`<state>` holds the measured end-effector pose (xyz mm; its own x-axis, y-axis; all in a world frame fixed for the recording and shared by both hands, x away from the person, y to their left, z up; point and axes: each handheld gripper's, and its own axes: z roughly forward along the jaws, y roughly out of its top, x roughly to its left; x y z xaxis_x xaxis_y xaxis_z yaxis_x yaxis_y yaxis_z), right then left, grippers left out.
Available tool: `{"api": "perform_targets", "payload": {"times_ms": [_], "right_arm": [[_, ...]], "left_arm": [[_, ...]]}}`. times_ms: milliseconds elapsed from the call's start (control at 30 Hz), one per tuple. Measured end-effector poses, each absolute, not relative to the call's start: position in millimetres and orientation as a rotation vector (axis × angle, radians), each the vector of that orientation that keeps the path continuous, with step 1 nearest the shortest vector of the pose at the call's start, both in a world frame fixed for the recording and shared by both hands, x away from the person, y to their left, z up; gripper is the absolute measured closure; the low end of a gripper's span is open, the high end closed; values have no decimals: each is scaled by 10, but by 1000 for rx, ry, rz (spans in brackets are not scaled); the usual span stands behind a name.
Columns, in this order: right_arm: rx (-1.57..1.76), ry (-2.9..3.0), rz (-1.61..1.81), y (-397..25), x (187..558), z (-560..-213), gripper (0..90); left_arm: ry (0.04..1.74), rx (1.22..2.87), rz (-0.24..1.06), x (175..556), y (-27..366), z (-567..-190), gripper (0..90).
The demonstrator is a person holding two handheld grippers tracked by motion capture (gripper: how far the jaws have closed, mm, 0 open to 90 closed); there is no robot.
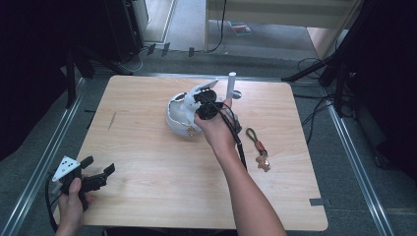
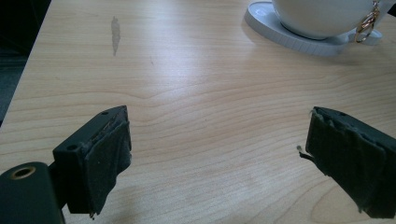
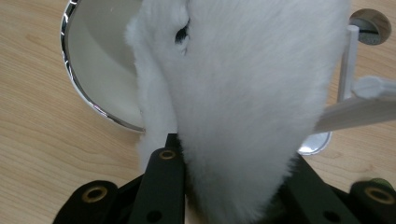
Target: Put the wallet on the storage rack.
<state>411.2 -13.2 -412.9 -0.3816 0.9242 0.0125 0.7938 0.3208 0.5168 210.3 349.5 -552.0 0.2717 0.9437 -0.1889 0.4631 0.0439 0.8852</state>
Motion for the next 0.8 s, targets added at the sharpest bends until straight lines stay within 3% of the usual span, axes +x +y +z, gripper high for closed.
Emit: {"api": "perform_targets", "payload": {"times_ms": [133, 233, 267, 300, 467, 700, 800], "right_arm": [[1537, 2306, 640, -86, 4143, -4151, 756], [1538, 2293, 621, -45, 4175, -4179, 697], [1522, 2268, 650, -32, 4185, -4193, 589], [1495, 2258, 670, -32, 4188, -4193, 546], [1422, 2244, 753, -30, 4145, -4150, 427], [1435, 2185, 859, -136, 4069, -4068, 464], [1456, 2172, 916, -200, 4034, -4048, 576]], "left_arm": [[1341, 1572, 616, 2102, 3498, -5520, 75], [1340, 1573, 615, 2101, 3496, -5521, 75], [1340, 1574, 614, 2101, 3497, -5521, 75], [1339, 1574, 613, 2101, 3499, -5521, 75], [1339, 1577, 615, 2104, 3500, -5522, 75], [1340, 1578, 616, 2104, 3498, -5522, 75], [1340, 1579, 615, 2105, 3497, -5522, 75]]}}
